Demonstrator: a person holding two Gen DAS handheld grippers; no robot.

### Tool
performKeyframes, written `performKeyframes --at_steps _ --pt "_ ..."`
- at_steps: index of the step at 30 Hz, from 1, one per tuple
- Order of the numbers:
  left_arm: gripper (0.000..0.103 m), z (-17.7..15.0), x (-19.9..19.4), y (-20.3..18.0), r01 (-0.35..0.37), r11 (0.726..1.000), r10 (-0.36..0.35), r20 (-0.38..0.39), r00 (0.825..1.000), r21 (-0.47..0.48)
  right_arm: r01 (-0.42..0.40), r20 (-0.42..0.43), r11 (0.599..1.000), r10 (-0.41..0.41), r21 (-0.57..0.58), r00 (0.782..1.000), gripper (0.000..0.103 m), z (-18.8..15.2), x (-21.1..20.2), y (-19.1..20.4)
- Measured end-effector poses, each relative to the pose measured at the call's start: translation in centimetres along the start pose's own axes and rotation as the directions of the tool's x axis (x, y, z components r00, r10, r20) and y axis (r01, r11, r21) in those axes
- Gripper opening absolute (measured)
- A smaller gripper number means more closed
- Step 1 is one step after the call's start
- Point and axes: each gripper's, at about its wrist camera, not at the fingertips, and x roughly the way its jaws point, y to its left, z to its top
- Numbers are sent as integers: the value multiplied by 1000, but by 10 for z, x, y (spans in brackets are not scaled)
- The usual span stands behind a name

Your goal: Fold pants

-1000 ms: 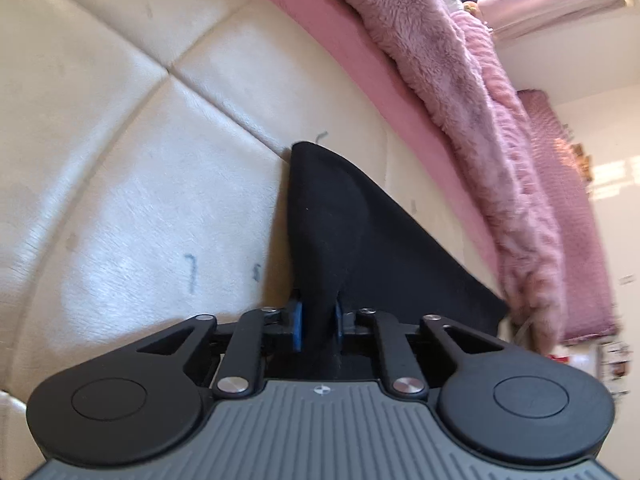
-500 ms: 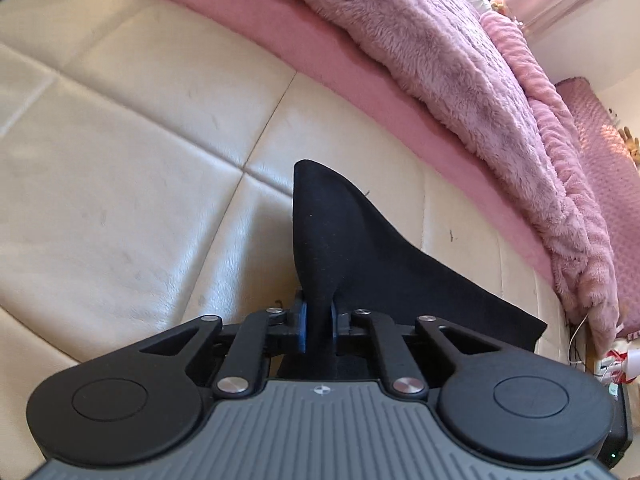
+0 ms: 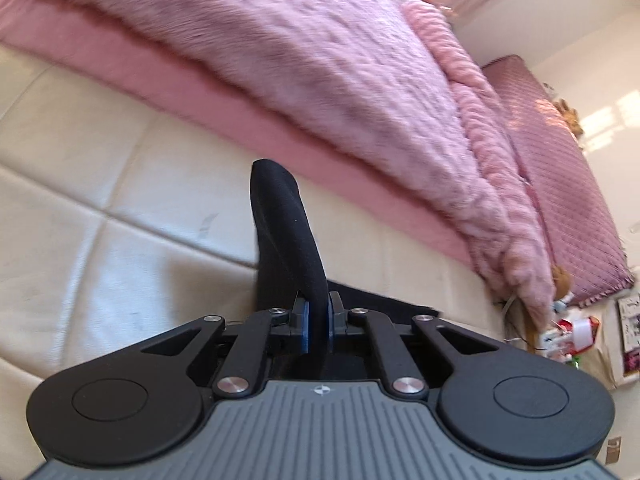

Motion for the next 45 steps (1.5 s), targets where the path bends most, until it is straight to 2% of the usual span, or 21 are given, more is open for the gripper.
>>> performKeyframes --at_steps 3,7,11,15,20,24,27,31,32,34,36,39,42,45 --pt "8 0 6 -33 23 999 -23 -6 1000 33 66 6 996 -66 53 998 21 -11 -10 -31" --pt "8 -5 27 -77 37 998 -34 -38 999 57 112 15 987 -115 111 993 21 -26 -19 -64" --pt "8 -16 59 -121 41 994 -34 -76 997 100 116 3 978 -118 171 993 22 -41 -23 -88" --pt "8 -31 109 -152 39 994 -22 -162 987 101 65 4 969 -68 240 998 22 -57 -23 -99" --pt "8 -48 163 -168 4 996 16 -222 975 91 8 2 958 -9 287 1000 21 -77 -17 -101" --pt "8 -60 201 -175 -15 994 46 -283 958 112 -31 6 949 31 313 1000 21 -82 -9 -103" --pt "8 -68 225 -176 -33 992 69 -306 950 120 -41 2 951 42 307 999 21 -81 -4 -105" --pt "10 -75 246 -167 -24 994 59 -341 938 106 -40 0 954 41 296 999 21 -81 -5 -104" --pt "10 -75 247 -165 -16 995 48 -346 937 95 -38 -1 954 40 296 999 21 -81 -5 -103" --pt "20 -75 247 -159 22 998 4 -364 931 66 -34 -3 955 37 295 999 21 -79 -5 -102" --pt "20 -73 241 -156 52 997 -30 -367 930 51 -27 -4 956 29 291 1000 21 -77 -5 -101" --pt "20 -71 223 -155 80 993 -46 -343 938 85 -11 3 958 11 287 1000 21 -74 -12 -100" --pt "23 -68 197 -147 95 986 -52 -292 955 136 25 19 956 -32 292 999 22 -71 -27 -101" --pt "23 -66 170 -131 38 977 4 -193 981 211 -8 62 937 -15 348 998 22 -69 -42 -107"
